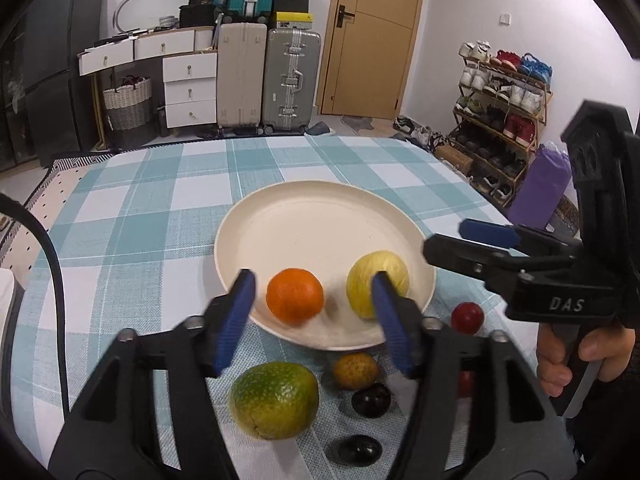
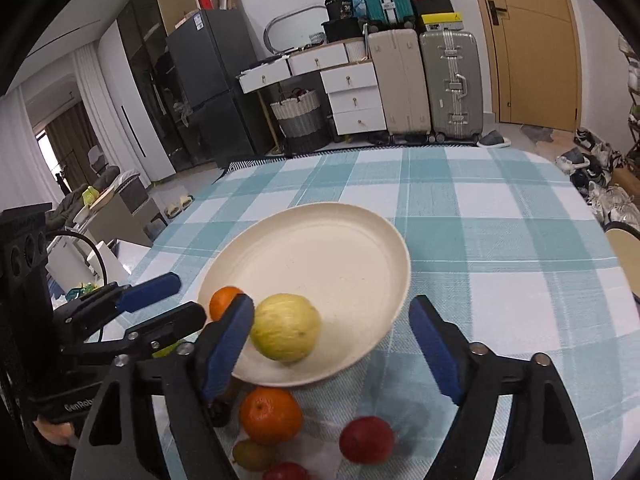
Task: Organize fruits
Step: 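Lower both fruits onto the plate and open both grippers, then withdraw both grippers from the plate toward the remaining fruits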
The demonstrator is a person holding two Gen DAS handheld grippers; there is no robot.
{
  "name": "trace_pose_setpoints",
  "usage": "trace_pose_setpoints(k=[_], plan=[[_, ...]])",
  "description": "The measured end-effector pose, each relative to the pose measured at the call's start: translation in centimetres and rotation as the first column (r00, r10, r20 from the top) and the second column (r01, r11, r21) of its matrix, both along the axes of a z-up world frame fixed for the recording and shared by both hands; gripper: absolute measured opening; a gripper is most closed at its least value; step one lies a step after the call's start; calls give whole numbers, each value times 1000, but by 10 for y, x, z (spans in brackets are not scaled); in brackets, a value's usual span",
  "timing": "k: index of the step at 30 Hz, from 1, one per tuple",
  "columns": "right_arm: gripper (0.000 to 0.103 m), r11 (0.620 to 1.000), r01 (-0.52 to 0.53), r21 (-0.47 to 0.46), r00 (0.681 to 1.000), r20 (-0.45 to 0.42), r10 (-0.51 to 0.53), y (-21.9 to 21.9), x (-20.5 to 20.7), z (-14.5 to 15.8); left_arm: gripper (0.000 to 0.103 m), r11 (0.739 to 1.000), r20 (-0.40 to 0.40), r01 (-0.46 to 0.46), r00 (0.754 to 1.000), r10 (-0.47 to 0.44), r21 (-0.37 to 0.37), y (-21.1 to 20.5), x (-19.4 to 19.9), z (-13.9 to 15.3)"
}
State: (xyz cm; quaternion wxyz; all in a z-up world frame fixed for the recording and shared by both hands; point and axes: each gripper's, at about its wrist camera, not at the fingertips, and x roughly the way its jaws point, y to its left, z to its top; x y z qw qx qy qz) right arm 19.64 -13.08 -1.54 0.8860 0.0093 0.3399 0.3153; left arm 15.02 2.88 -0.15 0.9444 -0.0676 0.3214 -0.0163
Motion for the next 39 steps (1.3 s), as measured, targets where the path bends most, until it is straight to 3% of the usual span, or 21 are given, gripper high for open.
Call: trace_pose_setpoints(k=[3, 4, 7, 11, 23, 39], plan=[[98, 1000, 3, -3, 1000, 7, -3, -11, -9, 4, 83, 1000, 24, -21, 999, 21, 7, 1, -14, 8], [100, 1000, -1, -1, 1000, 3, 1, -15, -12, 4, 84, 999, 31, -30, 999, 30, 11, 1, -19, 10], [103, 999, -20, 31, 1000, -16, 21, -25, -22, 3, 84, 999, 39, -39, 999, 39, 14, 1, -35, 16], [103, 999, -28, 22, 999, 23, 28, -31, -40, 5, 102, 998, 65, -60, 996, 58, 28, -1, -57, 23], [103, 998, -68, 13, 997, 44, 67, -35, -68, 6, 102, 997, 82, -63, 995, 58, 53, -12, -105, 25], [103, 999, -53, -11, 999, -3, 53, -34, -67, -13, 102, 997, 10, -69, 998, 68, 25, 0, -95, 5]])
